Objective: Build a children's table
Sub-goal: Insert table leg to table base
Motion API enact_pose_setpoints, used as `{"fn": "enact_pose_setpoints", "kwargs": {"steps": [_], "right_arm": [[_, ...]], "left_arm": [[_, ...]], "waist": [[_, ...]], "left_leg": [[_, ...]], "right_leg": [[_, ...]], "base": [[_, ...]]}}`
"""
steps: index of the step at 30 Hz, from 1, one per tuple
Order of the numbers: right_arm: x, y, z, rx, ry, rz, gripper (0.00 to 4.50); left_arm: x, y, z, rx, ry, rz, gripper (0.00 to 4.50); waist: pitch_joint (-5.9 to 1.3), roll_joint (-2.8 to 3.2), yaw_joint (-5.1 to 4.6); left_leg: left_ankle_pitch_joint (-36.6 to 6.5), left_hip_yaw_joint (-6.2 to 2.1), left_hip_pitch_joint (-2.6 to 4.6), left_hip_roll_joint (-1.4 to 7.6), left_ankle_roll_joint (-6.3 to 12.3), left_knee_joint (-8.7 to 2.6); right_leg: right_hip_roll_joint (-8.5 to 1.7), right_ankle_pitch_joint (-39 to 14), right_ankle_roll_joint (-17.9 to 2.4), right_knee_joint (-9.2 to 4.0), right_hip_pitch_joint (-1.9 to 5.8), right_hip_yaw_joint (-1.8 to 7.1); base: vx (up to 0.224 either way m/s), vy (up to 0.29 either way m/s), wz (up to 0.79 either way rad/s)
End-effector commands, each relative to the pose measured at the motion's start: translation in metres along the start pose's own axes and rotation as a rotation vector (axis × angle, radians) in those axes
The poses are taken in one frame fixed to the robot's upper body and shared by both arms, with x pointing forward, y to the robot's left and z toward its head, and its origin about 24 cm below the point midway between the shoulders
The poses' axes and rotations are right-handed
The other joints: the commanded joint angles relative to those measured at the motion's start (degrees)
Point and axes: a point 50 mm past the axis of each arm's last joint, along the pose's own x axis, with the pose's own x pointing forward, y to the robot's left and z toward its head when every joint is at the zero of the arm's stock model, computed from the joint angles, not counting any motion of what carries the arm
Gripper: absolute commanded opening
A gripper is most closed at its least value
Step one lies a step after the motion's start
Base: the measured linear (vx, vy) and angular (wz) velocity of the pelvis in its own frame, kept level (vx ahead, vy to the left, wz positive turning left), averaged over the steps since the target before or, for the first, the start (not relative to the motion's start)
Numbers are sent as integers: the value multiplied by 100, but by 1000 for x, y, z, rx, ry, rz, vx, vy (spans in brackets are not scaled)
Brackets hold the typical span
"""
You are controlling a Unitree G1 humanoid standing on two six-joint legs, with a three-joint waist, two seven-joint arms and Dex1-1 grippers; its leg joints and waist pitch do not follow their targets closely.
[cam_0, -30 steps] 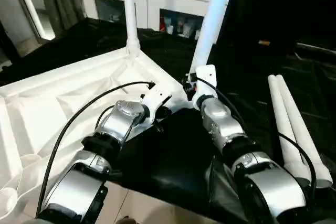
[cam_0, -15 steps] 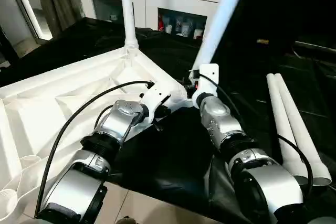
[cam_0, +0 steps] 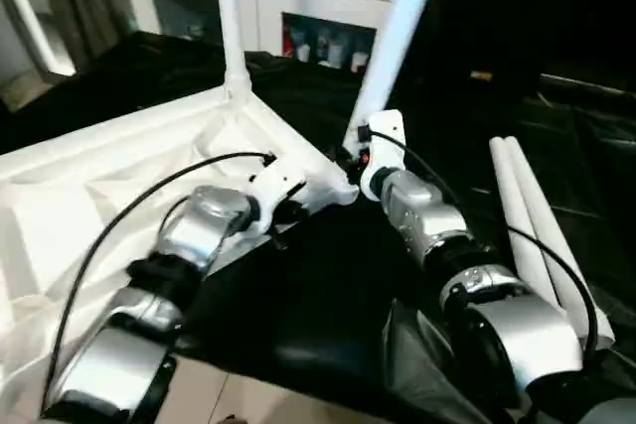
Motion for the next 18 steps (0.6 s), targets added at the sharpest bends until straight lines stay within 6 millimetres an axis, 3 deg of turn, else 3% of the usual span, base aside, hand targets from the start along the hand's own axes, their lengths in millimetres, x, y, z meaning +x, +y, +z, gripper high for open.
{"fn": "enact_pose_setpoints", "kwargs": {"steps": [1, 3, 5, 7, 9, 10, 15, 18], "right_arm": [[-18, 0, -73, 44, 333, 118, 188], [-23, -3, -71, 24, 331, 232, 188], [-35, -9, -73, -10, 339, 401, 188], [-40, -11, -75, -22, 343, 444, 188], [-49, -15, -79, -42, 347, 508, 188], [-56, -19, -82, -46, 345, 549, 188], [-76, -23, -90, -64, 348, 681, 188], [-89, -22, -94, -74, 362, 749, 188]], "left_arm": [[-5, -10, 10, 116, -31, -148, 0], [-15, -9, 7, 138, -33, -190, 0], [-32, -9, 3, 208, -55, -261, 0], [-37, -10, 2, 234, -67, -288, 0], [-47, -10, -1, 270, -67, -327, 0], [-56, -9, -3, 284, -57, -351, 0], [-71, -11, -2, 299, -80, -399, 0], [-78, -13, -4, 318, -72, -428, 0]], "waist": [[-230, 129, -27], [-237, 116, -39], [-266, 121, -21], [-272, 122, -32], [-291, 132, -37], [-272, 132, -47], [-243, 118, 19], [-203, 121, 24]], "left_leg": [[-1238, -84, 3, 260, 62, -326], [-1108, -77, -5, 256, 159, -300], [-676, -68, 3, 270, 347, -240], [-527, -51, -17, 270, 440, -211], [-367, -41, 14, 280, 495, -186], [-431, -38, 20, 295, 438, -196], [-702, -27, 41, 311, 313, -206], [-1102, -25, 59, 323, 172, -262]], "right_leg": [[-424, 222, -1100, -422, 105, 307], [-414, 538, -1132, -396, 132, 294], [-383, 1327, -1214, -342, 173, 251], [-371, 1690, -1222, -303, 177, 248], [-356, 1983, -1308, -268, 163, 233], [-355, 1890, -1382, -273, 142, 232], [-365, 1572, -1365, -305, 149, 246], [-375, 786, -1344, -372, 129, 261]], "base": [[0, 0, 0], [0, 0, 0], [0, 0, 0], [0, 0, 0], [0, 0, 0], [0, 0, 0], [0, 0, 0], [0, 0, 0]]}}
